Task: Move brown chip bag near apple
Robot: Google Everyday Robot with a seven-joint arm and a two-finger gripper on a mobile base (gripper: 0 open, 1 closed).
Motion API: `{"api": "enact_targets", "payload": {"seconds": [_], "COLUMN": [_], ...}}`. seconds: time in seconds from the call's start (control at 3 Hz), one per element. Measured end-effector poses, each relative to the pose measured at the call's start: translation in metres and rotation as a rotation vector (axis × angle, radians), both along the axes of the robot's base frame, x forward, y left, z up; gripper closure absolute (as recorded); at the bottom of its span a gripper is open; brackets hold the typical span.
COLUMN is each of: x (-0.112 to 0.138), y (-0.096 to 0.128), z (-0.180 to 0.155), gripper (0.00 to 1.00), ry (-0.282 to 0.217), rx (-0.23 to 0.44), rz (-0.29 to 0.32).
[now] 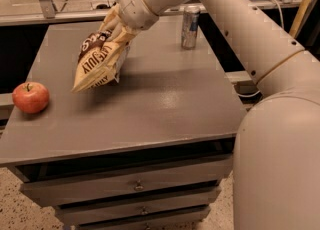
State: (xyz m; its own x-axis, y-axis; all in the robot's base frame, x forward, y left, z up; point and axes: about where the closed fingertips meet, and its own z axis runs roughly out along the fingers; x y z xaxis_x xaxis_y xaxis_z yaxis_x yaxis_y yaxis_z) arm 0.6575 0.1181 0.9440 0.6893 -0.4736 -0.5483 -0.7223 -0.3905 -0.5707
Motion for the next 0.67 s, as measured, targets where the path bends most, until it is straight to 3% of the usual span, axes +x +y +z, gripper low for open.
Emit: {"api": "enact_targets", "payload": {"seconds": [0.67], "x": [-0.018], "y": [0.02], "z": [0.012], "gripper": [1.0], "ry": [-0.025], "rx": [0.031], "rz": [0.062]}}
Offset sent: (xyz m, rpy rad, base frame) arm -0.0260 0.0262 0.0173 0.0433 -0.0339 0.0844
